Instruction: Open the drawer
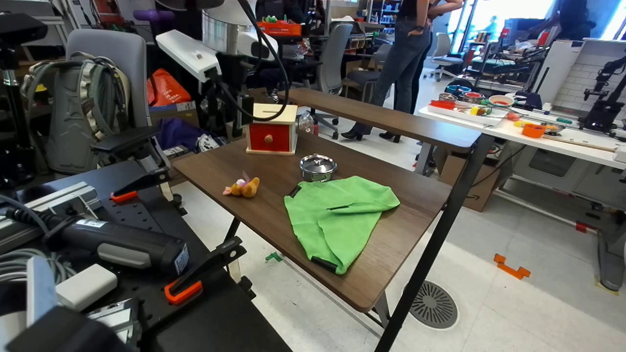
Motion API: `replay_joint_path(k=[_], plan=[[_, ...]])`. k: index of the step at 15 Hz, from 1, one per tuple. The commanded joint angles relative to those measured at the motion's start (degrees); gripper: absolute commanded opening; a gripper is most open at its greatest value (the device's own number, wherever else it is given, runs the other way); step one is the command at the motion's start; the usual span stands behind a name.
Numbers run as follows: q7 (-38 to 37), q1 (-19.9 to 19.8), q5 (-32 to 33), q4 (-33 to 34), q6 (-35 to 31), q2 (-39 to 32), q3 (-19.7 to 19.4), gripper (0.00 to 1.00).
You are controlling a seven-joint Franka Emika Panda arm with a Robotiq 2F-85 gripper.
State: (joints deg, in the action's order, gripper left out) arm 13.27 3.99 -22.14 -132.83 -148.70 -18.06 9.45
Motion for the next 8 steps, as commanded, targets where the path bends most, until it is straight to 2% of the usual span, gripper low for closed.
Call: replay_joint_path(k=[1, 5, 8], plan=[[-0.39, -1.05, 0.63, 0.39, 0.32, -0.25, 0.98, 1.00], [-0.60, -0.99, 0.97, 0.38, 0.47, -0.04, 0.78, 1.00], [-2.28, -0.22, 6.86, 0.77, -1.35, -1.41, -1.60, 1.00]])
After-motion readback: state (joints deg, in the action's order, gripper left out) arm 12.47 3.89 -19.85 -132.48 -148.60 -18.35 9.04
